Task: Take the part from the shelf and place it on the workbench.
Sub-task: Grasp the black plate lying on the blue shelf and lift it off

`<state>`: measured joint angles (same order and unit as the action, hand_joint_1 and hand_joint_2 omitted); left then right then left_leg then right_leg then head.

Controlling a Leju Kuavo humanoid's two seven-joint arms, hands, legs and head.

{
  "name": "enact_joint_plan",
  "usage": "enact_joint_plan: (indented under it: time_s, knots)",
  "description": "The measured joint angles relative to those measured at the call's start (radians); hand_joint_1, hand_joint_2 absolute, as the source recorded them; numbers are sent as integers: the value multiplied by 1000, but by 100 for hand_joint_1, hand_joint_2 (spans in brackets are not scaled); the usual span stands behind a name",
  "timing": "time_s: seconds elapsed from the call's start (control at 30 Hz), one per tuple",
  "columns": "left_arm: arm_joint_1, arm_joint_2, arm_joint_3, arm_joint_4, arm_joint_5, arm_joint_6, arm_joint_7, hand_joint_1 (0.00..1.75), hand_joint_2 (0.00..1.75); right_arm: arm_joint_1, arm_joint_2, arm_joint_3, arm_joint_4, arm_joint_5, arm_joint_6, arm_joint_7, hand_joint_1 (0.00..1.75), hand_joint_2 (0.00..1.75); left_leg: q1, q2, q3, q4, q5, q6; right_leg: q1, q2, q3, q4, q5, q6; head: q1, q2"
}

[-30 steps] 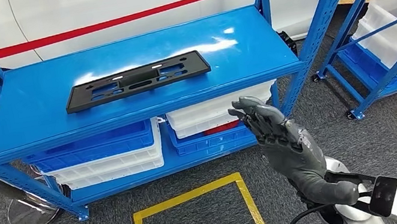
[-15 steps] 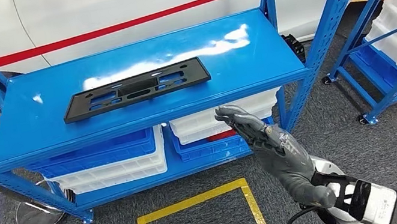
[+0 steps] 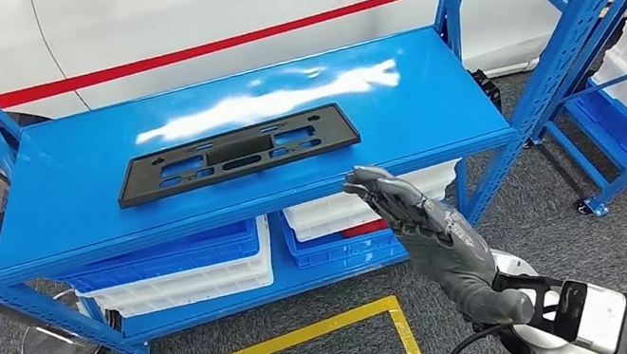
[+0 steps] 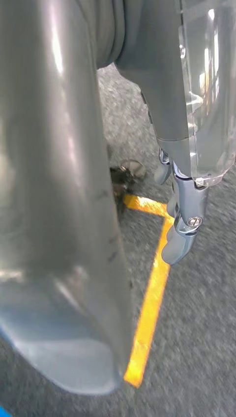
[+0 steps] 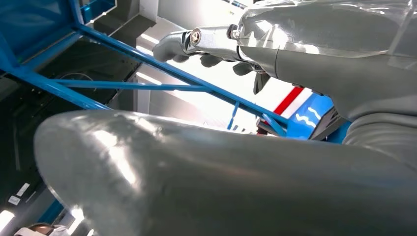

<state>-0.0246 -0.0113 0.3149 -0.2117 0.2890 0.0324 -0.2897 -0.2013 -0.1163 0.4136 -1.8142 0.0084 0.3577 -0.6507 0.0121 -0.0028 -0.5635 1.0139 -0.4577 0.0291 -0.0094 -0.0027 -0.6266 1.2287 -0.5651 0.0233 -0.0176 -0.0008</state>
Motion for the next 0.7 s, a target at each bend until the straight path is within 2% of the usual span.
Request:
enact_joint_plan:
  time_s: [0.03,0.07,0.1,0.13,0.2,0.23,0.27,0.33,0.4,0.43,0.47,0.53,0.57,0.6,0.63,0.67,0.7]
  knots:
    - [0,0,0,0,-1,0,0,0,0,4,0,1,0,0,0,0,0,0,-1,-2,7,0,-7,1,-1,0,-41,48,-20,2,0,0]
    - [0,0,0,0,-2,0,0,0,0,8,0,1,0,0,0,1,0,0,-1,-3,17,0,-16,1,-2,0,-71,69,-28,2,0,0]
    - [1,0,1,0,-3,0,0,0,0,12,0,2,0,1,1,1,0,0,-2,-5,29,0,-25,-1,-2,0,-84,57,-16,1,0,0]
    - [2,-1,1,0,-5,0,0,0,0,13,0,2,0,1,1,1,0,0,-2,-6,44,0,-36,-3,-2,0,-80,11,18,-2,0,0]
    - [3,-4,1,0,-6,0,0,0,0,14,0,2,0,5,1,2,0,0,-2,-8,70,0,-57,-9,3,0,-54,-114,117,-14,0,0]
    - [2,-6,1,1,-7,0,0,0,0,14,0,2,1,9,1,5,0,0,-3,-8,76,-1,-67,-14,7,0,-44,-159,147,-19,0,0]
    - [0,-7,1,1,-8,0,-1,0,0,14,0,3,1,12,1,8,0,0,-4,-9,82,-2,-73,-20,10,0,-41,-183,163,-24,0,0]
    - [-2,-7,1,2,-12,0,-1,0,0,12,0,4,2,19,0,13,0,0,-5,-8,94,-2,-79,-33,11,3,-33,-193,154,-32,0,0]
    - [-3,-7,1,2,-17,0,-1,0,0,10,0,5,3,30,-4,12,0,0,-4,-6,93,28,-84,-42,6,3,-10,-200,148,-43,-1,0]
    - [-4,-7,1,2,-19,-1,-2,0,0,9,-1,6,3,38,-8,11,0,0,-3,-4,73,69,-91,-44,5,1,4,-203,142,-48,-2,0]
    - [-4,-7,1,2,-21,-2,-2,0,0,8,-1,7,4,45,-12,9,0,0,-2,-4,38,126,-103,-46,5,-3,14,-206,135,-52,-2,0]
    - [-4,-7,0,2,-24,-3,-2,0,0,8,-3,8,8,55,-17,1,0,0,-1,-3,-50,240,-149,-48,6,-10,34,-206,116,-56,-4,0]
    - [-2,-7,0,2,-25,-4,-2,0,0,8,-4,9,11,57,-17,-2,0,0,-1,-3,-83,266,-170,-49,7,-14,46,-206,105,-56,-4,0]
    - [0,-7,1,2,-26,-4,-2,0,0,8,-7,9,14,59,-17,-5,0,0,-2,-3,-104,264,-177,-49,8,-19,61,-206,93,-56,-4,0]
    - [3,-6,1,2,-27,-4,-2,0,0,8,-9,10,17,59,-17,-6,0,0,-2,0,-111,233,-159,-47,9,-25,78,-206,80,-56,-4,0]
    - [4,-6,1,2,-28,-5,-2,0,0,8,-11,11,19,60,-18,-9,0,0,-3,9,-108,182,-116,-41,11,-32,95,-207,66,-55,-4,0]
    - [5,-5,1,3,-29,-5,-2,0,0,8,-14,13,21,60,-18,-14,0,0,-6,21,-105,124,-56,-35,14,-37,110,-206,53,-52,-3,0]
